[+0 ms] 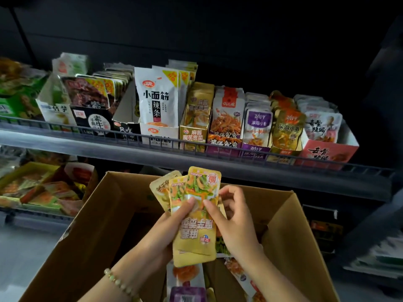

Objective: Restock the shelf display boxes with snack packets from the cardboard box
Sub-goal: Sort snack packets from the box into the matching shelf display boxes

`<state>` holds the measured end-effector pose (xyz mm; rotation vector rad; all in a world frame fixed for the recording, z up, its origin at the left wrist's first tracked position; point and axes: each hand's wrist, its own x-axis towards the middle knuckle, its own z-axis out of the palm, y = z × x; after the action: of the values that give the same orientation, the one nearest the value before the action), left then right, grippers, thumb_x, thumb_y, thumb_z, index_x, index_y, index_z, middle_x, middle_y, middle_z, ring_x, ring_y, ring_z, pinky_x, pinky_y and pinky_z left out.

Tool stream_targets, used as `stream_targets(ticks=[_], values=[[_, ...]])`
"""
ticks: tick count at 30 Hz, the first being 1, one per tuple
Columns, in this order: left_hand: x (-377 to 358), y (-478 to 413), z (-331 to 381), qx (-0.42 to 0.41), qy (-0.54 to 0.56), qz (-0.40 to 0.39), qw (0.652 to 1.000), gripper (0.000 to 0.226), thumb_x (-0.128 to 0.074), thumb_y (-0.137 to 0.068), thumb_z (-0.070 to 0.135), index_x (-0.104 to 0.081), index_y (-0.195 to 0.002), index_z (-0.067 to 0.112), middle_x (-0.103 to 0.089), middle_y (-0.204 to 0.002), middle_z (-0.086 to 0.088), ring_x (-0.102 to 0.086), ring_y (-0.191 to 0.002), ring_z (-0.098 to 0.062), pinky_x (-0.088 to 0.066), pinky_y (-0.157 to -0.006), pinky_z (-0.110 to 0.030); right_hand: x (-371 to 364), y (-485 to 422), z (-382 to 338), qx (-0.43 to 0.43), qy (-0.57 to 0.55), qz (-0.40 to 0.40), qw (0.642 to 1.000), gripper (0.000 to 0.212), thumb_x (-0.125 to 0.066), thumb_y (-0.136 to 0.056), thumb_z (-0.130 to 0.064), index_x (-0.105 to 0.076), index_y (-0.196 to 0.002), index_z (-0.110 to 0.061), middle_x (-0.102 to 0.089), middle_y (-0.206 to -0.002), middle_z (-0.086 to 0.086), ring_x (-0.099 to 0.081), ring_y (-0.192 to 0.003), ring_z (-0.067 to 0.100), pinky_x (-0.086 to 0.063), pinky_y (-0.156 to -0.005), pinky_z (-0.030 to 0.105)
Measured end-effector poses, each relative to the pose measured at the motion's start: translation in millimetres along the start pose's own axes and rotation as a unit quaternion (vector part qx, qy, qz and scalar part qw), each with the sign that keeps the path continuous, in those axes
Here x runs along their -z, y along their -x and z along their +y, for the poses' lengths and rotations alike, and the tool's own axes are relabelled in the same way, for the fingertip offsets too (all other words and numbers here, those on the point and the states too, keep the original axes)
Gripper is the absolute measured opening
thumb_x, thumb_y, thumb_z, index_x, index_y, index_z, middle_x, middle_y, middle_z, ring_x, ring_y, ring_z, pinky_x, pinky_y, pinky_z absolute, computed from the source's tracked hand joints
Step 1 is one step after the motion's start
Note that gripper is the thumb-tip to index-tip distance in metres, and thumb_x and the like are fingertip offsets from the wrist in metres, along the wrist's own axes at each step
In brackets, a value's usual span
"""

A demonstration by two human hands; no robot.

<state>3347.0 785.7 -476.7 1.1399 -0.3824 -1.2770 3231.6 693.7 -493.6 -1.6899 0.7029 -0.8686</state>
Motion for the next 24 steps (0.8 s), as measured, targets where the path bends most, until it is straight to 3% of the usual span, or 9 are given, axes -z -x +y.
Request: stream_targets(ticks=[5, 8, 12, 15, 19, 24], values=[[-10.8, 0.1, -5.1, -0.037, -0.010, 0.013, 0.999, 0.030, -0.048, -0.096, 0.032, -0.063, -0.112, 0.011, -0.076, -0.094, -0.008, -0.073, -0.083, -0.020, -0.058, -0.060, -0.025, -2.0, 0.0, 3.8, -0.059, -0.044, 0.003, 0.997, 0.051, -0.068, -0.064, -0.050, -0.048, -0.104, -0.025, -0.065, -0.105, 0.004, -0.067, -0.094, 0.013, -0.058, -0.079, 0.035], [-13.1, -1.3, -3.0, -0.078, -0.023, 0.055, 0.995, 0.025, -0.050, -0.096, 0.028, -0.066, -0.107, 0.012, -0.076, -0.088, -0.005, -0.074, -0.078, -0.017, -0.057, -0.057, -0.023, -1.0, -3.5, 3.3, -0.046, 0.014, 0.012, 0.999, 0.055, -0.064, -0.064, -0.060, -0.062, -0.105, -0.024, -0.061, -0.110, -0.003, -0.062, -0.102, 0.009, -0.055, -0.088, 0.035], [-16.2, -3.2, 1.5, -0.123, -0.037, 0.093, 0.987, 0.015, -0.057, -0.092, 0.021, -0.068, -0.099, 0.013, -0.076, -0.085, -0.003, -0.073, -0.072, -0.014, -0.054, -0.052, -0.020, -3.0, -4.9, 4.1, -0.110, 0.005, -0.061, 0.992, 0.048, -0.057, -0.069, -0.061, -0.068, -0.105, -0.032, -0.055, -0.121, -0.007, -0.056, -0.113, 0.007, -0.049, -0.098, 0.032], [-16.8, -5.0, 2.7, -0.118, -0.019, 0.089, 0.989, 0.021, -0.057, -0.092, 0.019, -0.067, -0.107, 0.009, -0.076, -0.092, -0.007, -0.074, -0.079, -0.018, -0.056, -0.055, -0.023, -0.8, -5.1, 1.7, -0.180, -0.068, -0.112, 0.975, 0.036, -0.060, -0.079, -0.048, -0.068, -0.109, -0.029, -0.063, -0.122, -0.003, -0.064, -0.108, 0.010, -0.054, -0.088, 0.026], [-11.6, -9.2, 8.6, -0.098, -0.018, 0.075, 0.992, 0.026, -0.053, -0.094, 0.031, -0.068, -0.105, 0.013, -0.076, -0.094, -0.005, -0.073, -0.084, -0.018, -0.058, -0.059, -0.025, 0.0, -9.3, -8.0, -0.213, -0.197, -0.084, 0.953, 0.026, -0.059, -0.088, -0.025, -0.067, -0.110, -0.013, -0.074, -0.100, 0.005, -0.072, -0.088, 0.015, -0.056, -0.065, 0.023], [5.4, -16.1, 16.7, -0.062, -0.001, 0.122, 0.991, 0.027, -0.053, -0.095, 0.033, -0.064, -0.105, 0.010, -0.075, -0.094, -0.011, -0.073, -0.085, -0.026, -0.056, -0.080, -0.039, 19.5, -22.4, -9.3, -0.255, -0.292, 0.032, 0.921, 0.025, -0.055, -0.092, -0.025, -0.063, -0.112, -0.011, -0.074, -0.103, 0.007, -0.071, -0.091, 0.020, -0.057, -0.073, 0.037]])
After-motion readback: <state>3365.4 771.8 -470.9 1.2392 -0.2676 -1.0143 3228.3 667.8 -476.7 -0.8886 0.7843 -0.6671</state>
